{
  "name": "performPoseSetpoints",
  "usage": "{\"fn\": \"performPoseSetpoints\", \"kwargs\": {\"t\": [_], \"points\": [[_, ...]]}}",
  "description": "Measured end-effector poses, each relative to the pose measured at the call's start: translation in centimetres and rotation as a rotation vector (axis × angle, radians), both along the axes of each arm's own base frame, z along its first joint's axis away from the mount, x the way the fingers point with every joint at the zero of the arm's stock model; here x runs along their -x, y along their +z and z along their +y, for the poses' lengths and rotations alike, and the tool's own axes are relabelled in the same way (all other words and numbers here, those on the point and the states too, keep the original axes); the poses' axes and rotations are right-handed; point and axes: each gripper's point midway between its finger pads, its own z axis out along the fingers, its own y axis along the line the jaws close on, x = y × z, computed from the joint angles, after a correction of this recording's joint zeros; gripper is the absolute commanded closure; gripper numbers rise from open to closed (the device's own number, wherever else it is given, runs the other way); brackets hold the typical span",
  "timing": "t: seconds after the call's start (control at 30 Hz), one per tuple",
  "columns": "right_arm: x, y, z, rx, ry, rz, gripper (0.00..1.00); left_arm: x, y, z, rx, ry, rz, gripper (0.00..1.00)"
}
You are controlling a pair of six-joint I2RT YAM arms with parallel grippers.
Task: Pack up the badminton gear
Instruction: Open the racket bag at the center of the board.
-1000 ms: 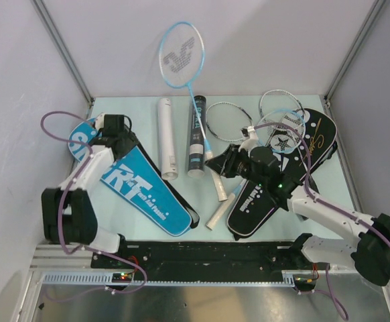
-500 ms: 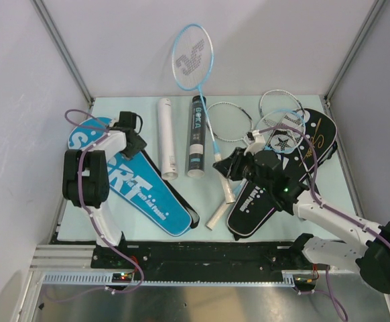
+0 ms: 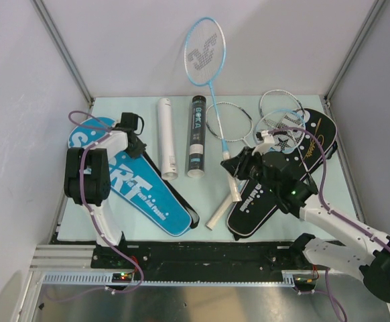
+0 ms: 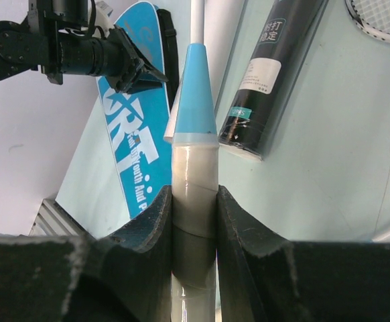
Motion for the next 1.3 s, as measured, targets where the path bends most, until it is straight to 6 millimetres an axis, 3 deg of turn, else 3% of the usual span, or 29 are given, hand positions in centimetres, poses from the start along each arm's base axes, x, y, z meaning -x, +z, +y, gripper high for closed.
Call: {"fn": "performPoseSetpoints", "kwargs": {"t": [0.07,0.13,0.27,0.43,0.57,0.73,0.87,1.07,1.3], "points": [[0.1,-0.3,-0.3,0.006,-0.004,0.003,1.0,0.0,0.0,-0.2,0.005,-0.014,-0.001,0.97],[0.3,-0.6,-0.6,0.014,-0.01,0.011,1.0,-0.1,0.0,-0.3,0.004,-0.027,-0.002,0.99],[0.6,-1.0,-1.1,0.028,-0.019,0.023,1.0,0.2,0.3,-0.2,-0.005,-0.054,-0.008,1.0],[0.9,-1.1,-1.2,0.028,-0.017,0.024,1.0,1.5,2.7,0.0,-0.024,-0.081,-0.049,1.0],[1.3,-1.1,-0.7,0.024,-0.004,0.027,1.0,2.3,4.6,0.2,-0.032,-0.086,-0.094,1.0],[2.3,-1.1,0.3,0.023,0.041,0.028,1.0,3.8,5.5,0.3,-0.042,-0.125,-0.111,1.0],[4.4,-1.5,2.2,0.025,0.14,0.044,1.0,5.4,6.6,0.0,-0.047,-0.198,-0.133,1.0],[9.7,-3.0,4.6,0.047,0.35,0.13,1.0,6.7,8.9,-0.5,-0.06,-0.302,-0.203,1.0],[14.1,-4.3,2.5,0.044,0.424,0.267,1.0,6.9,9.7,-1.1,-0.071,-0.4,-0.234,1.0]]}}
